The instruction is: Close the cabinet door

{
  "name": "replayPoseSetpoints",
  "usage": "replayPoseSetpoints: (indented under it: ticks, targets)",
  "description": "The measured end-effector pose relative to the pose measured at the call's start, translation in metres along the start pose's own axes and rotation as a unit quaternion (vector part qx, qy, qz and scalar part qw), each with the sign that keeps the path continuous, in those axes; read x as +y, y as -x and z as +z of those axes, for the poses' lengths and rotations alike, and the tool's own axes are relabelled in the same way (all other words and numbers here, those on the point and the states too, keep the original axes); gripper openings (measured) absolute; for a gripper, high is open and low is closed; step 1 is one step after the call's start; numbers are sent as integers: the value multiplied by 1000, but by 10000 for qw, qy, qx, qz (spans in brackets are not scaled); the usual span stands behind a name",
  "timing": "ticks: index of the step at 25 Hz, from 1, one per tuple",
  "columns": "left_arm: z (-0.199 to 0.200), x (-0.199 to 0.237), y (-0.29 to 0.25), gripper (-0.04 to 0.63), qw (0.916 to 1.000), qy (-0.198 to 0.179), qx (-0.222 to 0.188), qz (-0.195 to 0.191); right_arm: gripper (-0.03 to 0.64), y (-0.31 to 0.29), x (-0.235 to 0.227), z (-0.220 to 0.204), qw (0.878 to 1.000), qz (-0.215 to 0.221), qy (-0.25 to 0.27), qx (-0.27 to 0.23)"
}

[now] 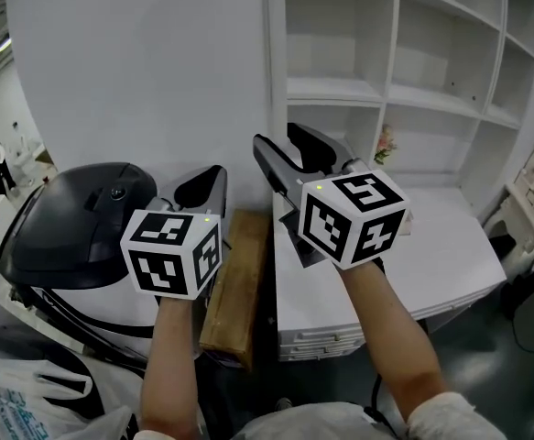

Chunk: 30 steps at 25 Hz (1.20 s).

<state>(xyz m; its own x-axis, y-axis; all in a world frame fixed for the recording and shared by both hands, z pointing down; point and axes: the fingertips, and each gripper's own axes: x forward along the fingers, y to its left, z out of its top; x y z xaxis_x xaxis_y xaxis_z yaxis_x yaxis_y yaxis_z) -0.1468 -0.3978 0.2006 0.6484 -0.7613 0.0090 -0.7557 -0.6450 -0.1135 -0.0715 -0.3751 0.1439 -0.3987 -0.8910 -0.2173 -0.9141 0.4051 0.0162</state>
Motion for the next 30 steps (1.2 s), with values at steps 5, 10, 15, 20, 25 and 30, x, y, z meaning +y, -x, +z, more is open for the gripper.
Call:
replayPoseSetpoints:
  ticks: [5,10,15,20,25,30]
  targets:
    - [5,-9,-10,0,9998,-37,-32,-168,209,4,-4,1,10000,-7,37,34]
    - [9,-17,-19,0,9995,-56,-85,-300,201,11,-11,2,10000,15,37,79]
    - [11,-29,-28,0,9990,-58,-126,-415,183,22,-23,5,10000,-17,26,51]
    - [14,-42,-35,0,9983,-96,-150,-562,161,31,-33,7,9999,-132,63,40]
    - [17,-53,-44,0,9974,-117,-187,-681,138,41,-48,10,9995,-286,91,18]
    - [16,-65,-53,0,9965,-137,-176,-808,124,49,-60,11,9994,-341,90,42]
